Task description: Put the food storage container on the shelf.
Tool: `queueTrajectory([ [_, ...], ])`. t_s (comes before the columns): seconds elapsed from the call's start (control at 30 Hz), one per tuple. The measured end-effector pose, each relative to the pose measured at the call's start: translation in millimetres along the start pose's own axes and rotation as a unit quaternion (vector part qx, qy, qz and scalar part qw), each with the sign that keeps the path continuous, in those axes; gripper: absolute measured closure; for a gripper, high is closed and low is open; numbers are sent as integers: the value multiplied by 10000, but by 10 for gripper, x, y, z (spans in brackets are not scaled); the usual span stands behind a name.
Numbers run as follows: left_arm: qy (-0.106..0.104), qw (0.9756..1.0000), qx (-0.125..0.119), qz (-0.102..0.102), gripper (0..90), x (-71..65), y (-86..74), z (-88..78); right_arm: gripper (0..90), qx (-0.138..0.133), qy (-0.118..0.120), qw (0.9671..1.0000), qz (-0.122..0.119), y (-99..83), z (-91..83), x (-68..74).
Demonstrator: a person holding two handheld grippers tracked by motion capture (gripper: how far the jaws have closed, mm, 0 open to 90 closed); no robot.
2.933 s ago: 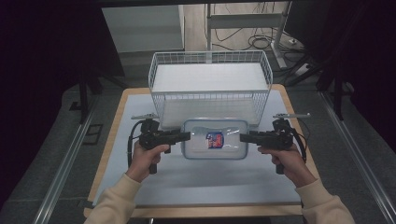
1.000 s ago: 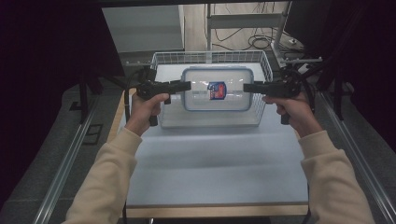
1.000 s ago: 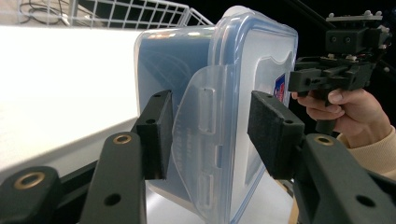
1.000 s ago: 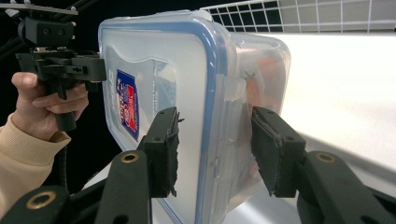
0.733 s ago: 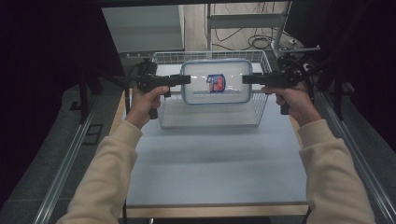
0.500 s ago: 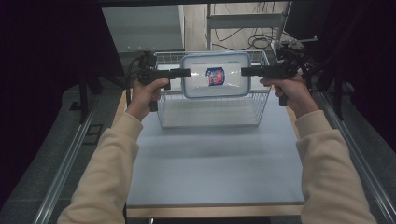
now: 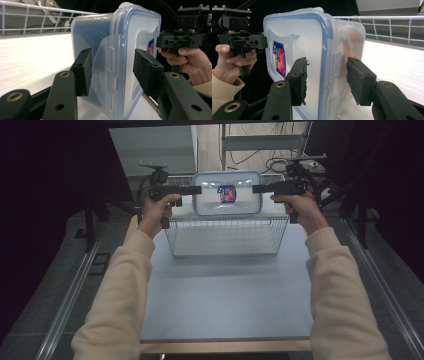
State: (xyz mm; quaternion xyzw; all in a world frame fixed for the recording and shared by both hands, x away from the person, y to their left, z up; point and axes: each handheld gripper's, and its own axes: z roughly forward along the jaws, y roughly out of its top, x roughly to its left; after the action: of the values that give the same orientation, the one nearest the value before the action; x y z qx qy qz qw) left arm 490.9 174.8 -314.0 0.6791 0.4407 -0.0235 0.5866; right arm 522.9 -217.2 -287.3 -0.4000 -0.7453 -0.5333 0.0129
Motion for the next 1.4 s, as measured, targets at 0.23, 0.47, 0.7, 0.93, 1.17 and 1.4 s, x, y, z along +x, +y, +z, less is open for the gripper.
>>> queueTrajectory([
  [0.23, 153, 9994, -24, -298, 494, 34, 58, 72, 504, 52, -120, 9996, 242, 68, 43, -48],
  [0.47, 251, 9980, -85, -570, 489, 102, 93, 149, 494, 51, -318, 9983, 491, 110, 99, -102],
  [0.7, 655, 9944, -154, -816, 476, 236, 96, 257, 515, 82, -761, 9955, 560, 117, 197, -102],
  [0.93, 463, 9950, -199, -866, 443, 265, 96, 278, 493, -6, -863, 9948, 532, 82, 185, -95],
  [1.17, 517, 9958, -415, -634, 359, 143, 109, 135, 417, -214, -843, 9958, 298, 40, 19, 8],
  [1.4, 603, 9964, -391, -459, 335, 21, 22, 18, 371, -281, -841, 9958, 236, -60, -146, 11],
])
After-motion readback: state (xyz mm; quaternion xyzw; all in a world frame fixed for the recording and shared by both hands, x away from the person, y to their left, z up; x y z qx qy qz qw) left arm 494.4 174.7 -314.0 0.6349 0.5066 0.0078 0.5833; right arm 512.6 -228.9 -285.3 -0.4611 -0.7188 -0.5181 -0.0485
